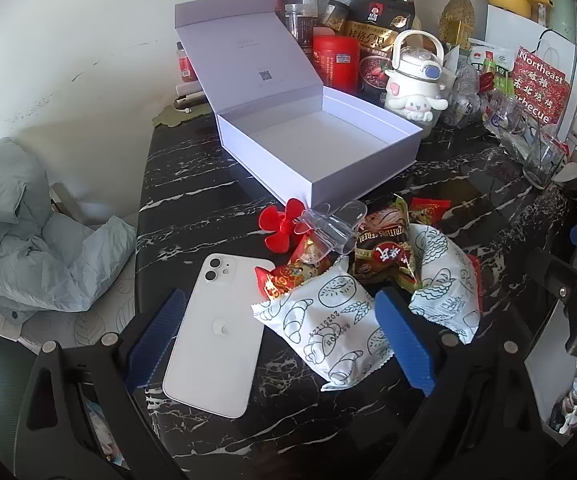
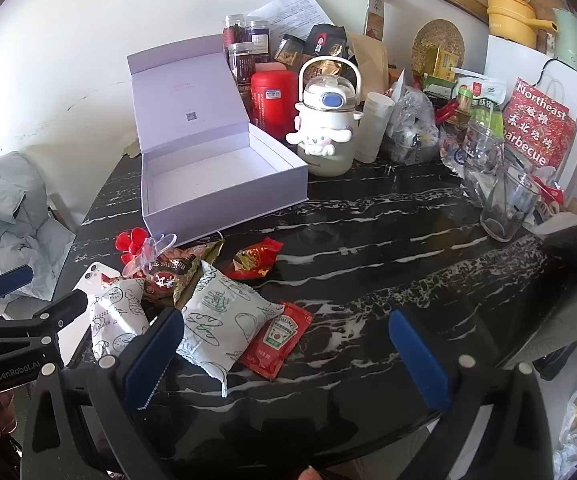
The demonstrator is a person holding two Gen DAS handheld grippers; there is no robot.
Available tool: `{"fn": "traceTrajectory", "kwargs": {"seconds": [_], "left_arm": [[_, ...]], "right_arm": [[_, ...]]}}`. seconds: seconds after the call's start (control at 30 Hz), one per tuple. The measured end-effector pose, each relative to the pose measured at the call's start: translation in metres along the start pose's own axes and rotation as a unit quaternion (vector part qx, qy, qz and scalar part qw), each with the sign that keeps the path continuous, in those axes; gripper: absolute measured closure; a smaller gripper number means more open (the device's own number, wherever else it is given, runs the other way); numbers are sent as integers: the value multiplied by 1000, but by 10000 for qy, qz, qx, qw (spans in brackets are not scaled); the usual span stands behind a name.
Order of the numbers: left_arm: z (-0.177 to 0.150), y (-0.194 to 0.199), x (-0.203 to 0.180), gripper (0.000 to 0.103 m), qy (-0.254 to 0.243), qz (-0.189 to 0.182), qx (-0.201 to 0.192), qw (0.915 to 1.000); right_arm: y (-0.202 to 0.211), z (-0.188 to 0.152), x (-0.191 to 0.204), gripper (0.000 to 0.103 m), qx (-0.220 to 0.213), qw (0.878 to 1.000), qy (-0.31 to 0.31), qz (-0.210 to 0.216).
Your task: Organize objects
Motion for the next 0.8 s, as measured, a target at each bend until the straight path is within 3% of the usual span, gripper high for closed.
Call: {"fn": "traceTrajectory", "kwargs": {"seconds": [0.8], "left_arm": [[-3,1,-3,7,43,-66,46,10000]], "right_arm": [[0,-4,-3,0,37,10000,-11,52]]}}
Point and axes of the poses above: each gripper's, at about its wrist camera, not at the fingertips, and y roughly against the way its jaws point, x to its left, z to its top, the point moved 5 cm from there along -y, roughly the way its jaws point, and after that the axes turned 13 degrees about -z, right-handed, at the moved point
